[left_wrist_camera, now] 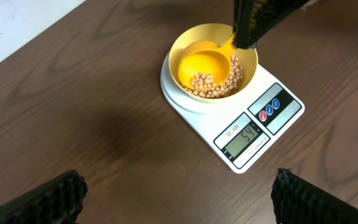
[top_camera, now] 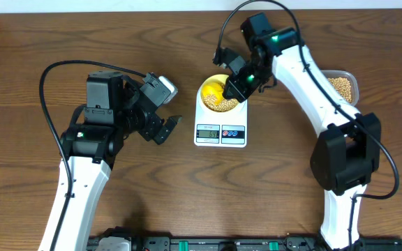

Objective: Scoop item into bowl and weigh 50g on scale

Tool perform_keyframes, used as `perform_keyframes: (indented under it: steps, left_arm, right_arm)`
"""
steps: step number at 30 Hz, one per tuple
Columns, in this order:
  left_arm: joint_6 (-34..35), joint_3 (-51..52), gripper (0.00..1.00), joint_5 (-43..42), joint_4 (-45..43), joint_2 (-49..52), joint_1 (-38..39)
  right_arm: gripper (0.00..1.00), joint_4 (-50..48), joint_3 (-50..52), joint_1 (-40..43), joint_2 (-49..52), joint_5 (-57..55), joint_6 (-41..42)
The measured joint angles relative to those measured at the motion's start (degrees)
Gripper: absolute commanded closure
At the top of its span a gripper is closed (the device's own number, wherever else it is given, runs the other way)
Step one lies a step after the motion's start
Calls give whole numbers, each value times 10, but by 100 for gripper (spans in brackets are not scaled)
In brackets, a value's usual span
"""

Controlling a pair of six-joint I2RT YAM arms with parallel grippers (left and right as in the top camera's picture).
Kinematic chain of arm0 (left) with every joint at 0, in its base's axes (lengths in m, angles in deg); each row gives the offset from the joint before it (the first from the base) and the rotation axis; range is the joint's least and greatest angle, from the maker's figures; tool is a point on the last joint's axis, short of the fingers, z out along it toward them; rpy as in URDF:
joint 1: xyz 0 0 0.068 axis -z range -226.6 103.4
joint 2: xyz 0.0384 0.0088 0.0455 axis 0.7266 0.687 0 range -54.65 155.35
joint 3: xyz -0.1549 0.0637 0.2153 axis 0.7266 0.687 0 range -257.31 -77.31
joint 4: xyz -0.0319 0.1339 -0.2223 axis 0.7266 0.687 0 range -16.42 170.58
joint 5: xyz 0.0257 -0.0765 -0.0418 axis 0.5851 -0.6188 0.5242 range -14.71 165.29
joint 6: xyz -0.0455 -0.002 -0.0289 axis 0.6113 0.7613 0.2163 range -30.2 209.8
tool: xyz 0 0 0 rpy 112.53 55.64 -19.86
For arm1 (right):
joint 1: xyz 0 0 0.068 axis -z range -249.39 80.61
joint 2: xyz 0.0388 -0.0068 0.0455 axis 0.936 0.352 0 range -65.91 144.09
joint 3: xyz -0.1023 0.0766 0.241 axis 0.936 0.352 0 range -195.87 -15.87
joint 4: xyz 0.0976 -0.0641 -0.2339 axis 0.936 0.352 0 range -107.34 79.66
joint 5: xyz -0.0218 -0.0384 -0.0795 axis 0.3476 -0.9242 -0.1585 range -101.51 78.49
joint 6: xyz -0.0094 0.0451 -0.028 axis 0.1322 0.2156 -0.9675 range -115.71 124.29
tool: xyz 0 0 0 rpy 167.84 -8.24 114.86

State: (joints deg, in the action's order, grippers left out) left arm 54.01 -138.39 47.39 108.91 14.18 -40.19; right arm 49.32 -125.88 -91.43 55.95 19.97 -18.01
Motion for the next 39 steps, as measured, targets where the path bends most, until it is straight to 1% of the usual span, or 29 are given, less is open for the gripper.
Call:
perform_keyframes:
  steps: [15,21,27,34,39]
  left_arm:
    - [0,0,3,0,0,0,0]
    - [0,0,3,0,0,0,0]
    - [0,0,3,0,0,0,0]
    - [0,0,3,0,0,0,0]
    - [0,0,3,0,0,0,0]
  right_arm:
    - [99,8,0,100,0,210,53]
    - [99,77,0,157,0,270,72]
    - [99,136,0,209,0,285,71]
    - [99,140,0,264,-7,288,69]
    - [99,170,0,321,-42,271,67]
